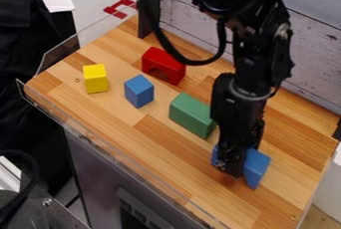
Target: Put the blue arch on the top of green cube
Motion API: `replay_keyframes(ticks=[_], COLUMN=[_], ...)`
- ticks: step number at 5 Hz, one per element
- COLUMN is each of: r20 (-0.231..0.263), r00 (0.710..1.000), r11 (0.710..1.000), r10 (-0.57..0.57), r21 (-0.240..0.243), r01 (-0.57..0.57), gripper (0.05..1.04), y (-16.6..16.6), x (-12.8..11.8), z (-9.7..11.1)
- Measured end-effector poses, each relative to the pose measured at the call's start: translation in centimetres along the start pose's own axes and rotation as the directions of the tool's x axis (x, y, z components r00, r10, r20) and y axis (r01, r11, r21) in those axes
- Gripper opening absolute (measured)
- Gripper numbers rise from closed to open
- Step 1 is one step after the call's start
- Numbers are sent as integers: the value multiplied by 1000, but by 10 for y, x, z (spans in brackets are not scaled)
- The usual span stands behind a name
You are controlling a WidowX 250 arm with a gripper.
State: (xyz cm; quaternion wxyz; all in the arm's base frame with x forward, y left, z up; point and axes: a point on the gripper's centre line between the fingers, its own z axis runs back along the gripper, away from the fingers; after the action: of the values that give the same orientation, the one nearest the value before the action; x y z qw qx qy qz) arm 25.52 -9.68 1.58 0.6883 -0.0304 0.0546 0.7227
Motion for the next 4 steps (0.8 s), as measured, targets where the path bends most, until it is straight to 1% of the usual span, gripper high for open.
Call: replay_keyframes(ticks=[1, 2, 3, 4], r20=[-12, 13, 43, 50], r00=[1000, 999, 999, 999], r11=[1000, 994, 993, 995], r10=[-12, -31, -14, -11], r21=[-25, -101, -112, -103], r01=[11, 32, 19, 16], gripper=[590, 590, 590, 590], y=[-9, -25, -36, -39], x=[3, 11, 24, 39], z=[17, 66, 88, 94])
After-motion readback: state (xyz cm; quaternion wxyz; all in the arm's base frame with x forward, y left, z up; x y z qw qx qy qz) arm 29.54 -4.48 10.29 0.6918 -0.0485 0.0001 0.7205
